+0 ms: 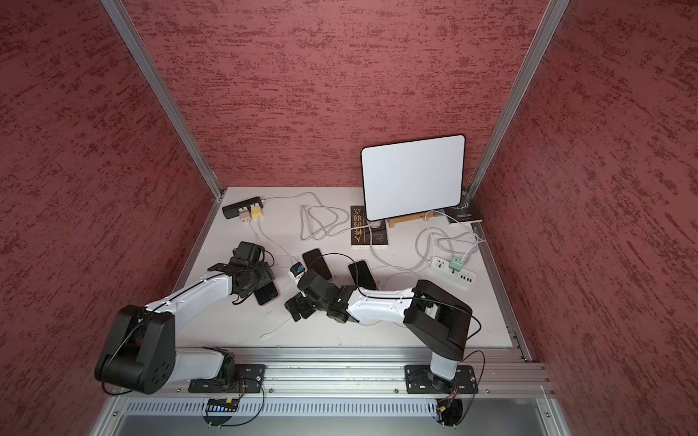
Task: Unplug the charging cable from the phone
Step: Place the phone at the center of the board.
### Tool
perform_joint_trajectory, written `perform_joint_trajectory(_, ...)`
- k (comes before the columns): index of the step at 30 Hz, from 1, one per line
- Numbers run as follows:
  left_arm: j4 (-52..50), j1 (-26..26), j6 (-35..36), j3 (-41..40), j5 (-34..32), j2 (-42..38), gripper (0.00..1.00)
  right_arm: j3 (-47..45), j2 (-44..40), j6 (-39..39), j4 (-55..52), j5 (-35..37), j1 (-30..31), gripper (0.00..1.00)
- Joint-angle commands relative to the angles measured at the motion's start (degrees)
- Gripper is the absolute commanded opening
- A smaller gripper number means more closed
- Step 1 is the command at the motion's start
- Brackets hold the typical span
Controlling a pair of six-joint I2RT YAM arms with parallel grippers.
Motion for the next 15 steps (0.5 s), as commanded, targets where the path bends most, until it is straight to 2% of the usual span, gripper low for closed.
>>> perform_joint_trajectory(1,3.4,0.5,0.1,-0.2,0.6,0.8,0.45,-0.5,-4.1,0.9,-3.7,4.3,-1.9,0.97)
perform_joint_trajectory(9,4.1,0.6,1.1,0.1,0.7,1.4,0.78,-0.1,-10.1,-1.4,-11.9,7.7,-7.6,0.99)
perform_joint_trajectory(15,3.9,0.7,3.2,1.6,-0.5,-0.1,0.97,-0.2,-14.1,-3.9,-16.7,8.6,-14.3,0.99)
